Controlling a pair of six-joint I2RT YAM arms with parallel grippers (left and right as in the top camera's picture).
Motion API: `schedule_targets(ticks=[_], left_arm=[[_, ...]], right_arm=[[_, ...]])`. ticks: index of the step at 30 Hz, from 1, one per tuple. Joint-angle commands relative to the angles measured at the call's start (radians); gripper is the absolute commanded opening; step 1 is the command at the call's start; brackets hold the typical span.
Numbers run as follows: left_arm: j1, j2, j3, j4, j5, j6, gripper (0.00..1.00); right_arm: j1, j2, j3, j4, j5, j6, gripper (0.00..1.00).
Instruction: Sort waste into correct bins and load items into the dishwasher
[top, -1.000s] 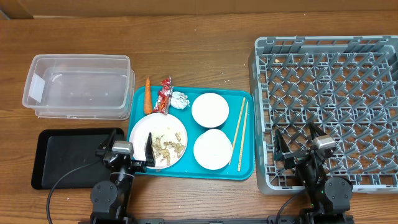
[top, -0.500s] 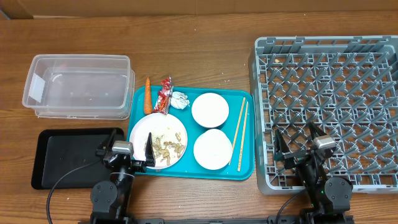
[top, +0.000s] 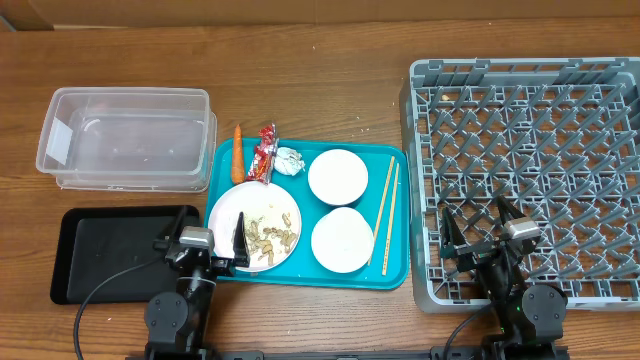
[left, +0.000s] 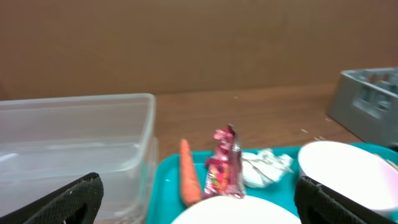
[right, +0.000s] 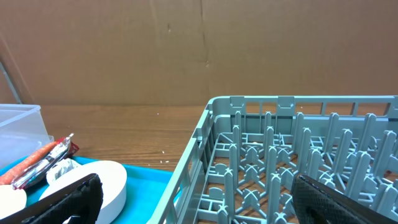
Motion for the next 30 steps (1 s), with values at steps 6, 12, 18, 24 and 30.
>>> schedule_targets(ticks=[6, 12, 18, 24, 30], left_arm=[[0.008, -0.008, 0.025, 0.188, 0.393, -0.115, 1.0], [0.008, 0.018, 0.202, 0.08, 0.412, -0.146, 1.0], [0.008, 0.234, 0.467, -0.093, 0.447, -0.147, 1.0], [0.002, 0.604, 0.771, -0.272, 0.572, -0.15, 1.0], [-0.121, 0.998, 1.104, -0.578, 0.675, -0.142, 1.0]], right_arm=[[0.0, -0.01, 0.053, 0.034, -0.096, 0.166, 1.0], [0.0, 0.011, 0.249, -0.119, -0.097, 0.291, 1.0], [0.0, 0.21, 0.534, -0.513, -0.094, 0.29, 1.0], [0.0, 0.542, 0.784, -0.761, -0.059, 0.281, 1.0], [0.0, 0.848, 0.968, -0.869, -0.108, 0.282, 1.0]])
